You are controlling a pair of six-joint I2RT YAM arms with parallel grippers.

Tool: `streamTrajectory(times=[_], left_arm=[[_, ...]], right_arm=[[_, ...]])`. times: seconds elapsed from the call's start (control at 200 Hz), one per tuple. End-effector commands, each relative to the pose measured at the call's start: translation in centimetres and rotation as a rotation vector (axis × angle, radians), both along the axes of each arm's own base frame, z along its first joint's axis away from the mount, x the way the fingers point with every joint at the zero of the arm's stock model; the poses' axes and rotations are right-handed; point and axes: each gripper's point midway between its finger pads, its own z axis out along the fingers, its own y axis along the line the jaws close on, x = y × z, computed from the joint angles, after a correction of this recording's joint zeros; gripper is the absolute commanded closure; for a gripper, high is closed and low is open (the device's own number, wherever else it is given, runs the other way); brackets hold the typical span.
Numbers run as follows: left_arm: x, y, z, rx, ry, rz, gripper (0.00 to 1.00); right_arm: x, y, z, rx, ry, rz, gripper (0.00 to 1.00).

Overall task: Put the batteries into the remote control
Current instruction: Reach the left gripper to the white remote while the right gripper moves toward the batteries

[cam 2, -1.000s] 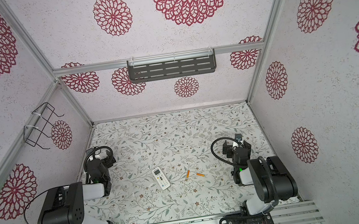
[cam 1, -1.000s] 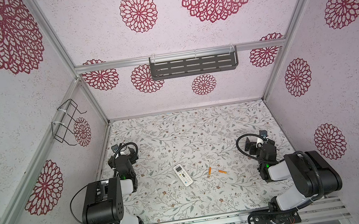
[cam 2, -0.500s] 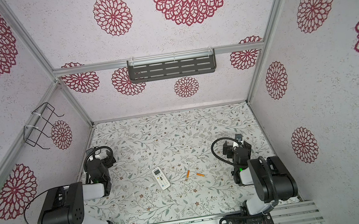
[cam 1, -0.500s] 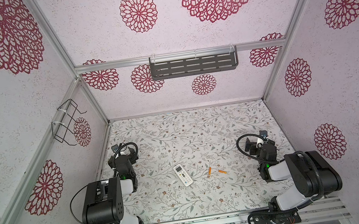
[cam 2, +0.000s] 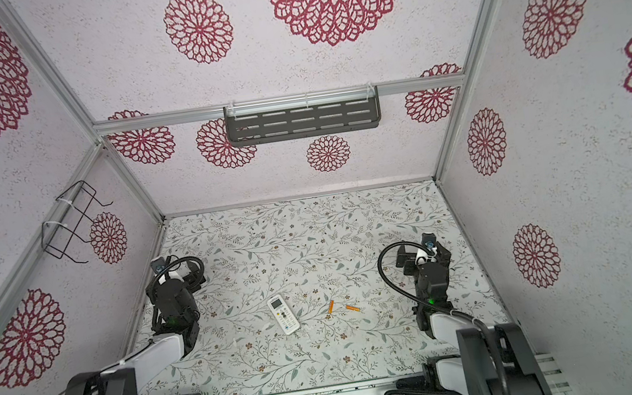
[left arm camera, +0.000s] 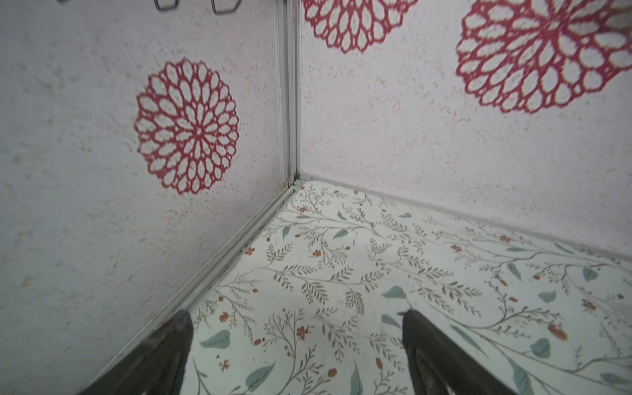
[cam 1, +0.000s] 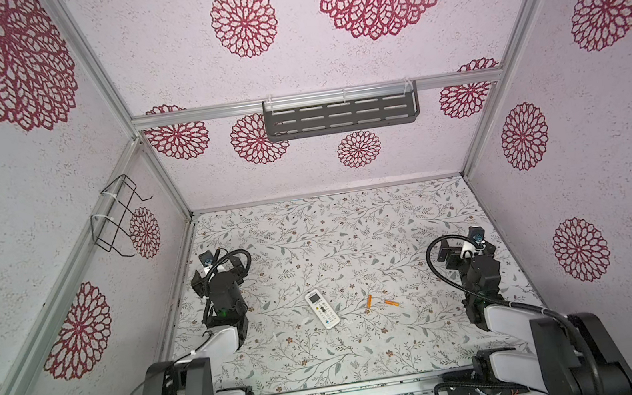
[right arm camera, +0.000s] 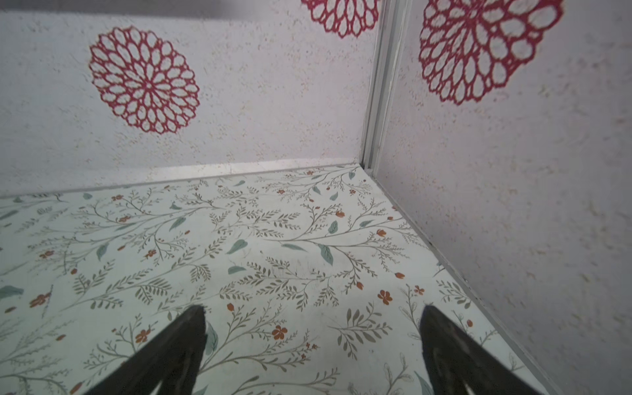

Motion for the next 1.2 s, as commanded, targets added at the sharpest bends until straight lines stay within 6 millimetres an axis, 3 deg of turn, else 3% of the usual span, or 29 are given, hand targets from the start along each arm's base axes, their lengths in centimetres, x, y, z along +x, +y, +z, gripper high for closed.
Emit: streamTrajectory(times=[0.0,0.12,0.19,0.28,0.38,0.7,0.986,1.191], left_arm=[[-1.6,-0.8,0.2,-0.091,0.082,0.017,0.03],[-2.8,-2.6,-0.1,-0.25,0.233,0.013,0.03],[-2.8,-5.0,-1.3,-0.329,0.347,-0.069,0.03],[-2.8,-8.2,-2.7,-0.374,0.429,-0.177,0.03],[-3.6,-10.6,-3.7,-0.408,0.504,-0.239,0.03],[-6.0,-15.5,-5.1,-0.55,0.563,-0.309,0.03],[-6.5,-19.1,-7.2,-0.576,0.605,-0.302,0.03],[-6.1,-22.2,-8.9,-0.604,0.644,-0.326,0.03]], right_arm=[[-0.1,-0.2,1.4,0.105,0.078,-0.041,0.01],[-0.5,2.4,2.9,0.137,0.113,0.065,0.01],[-0.8,4.1,3.3,0.117,0.158,0.107,0.01],[-1.4,6.2,3.0,0.099,0.234,0.154,0.01],[-2.2,9.5,2.6,0.089,0.285,0.248,0.01],[-5.2,17.6,0.2,0.078,0.371,0.451,0.01],[-7.8,23.0,-1.4,0.049,0.421,0.587,0.01],[-8.5,24.0,-2.0,0.012,0.434,0.592,0.01]])
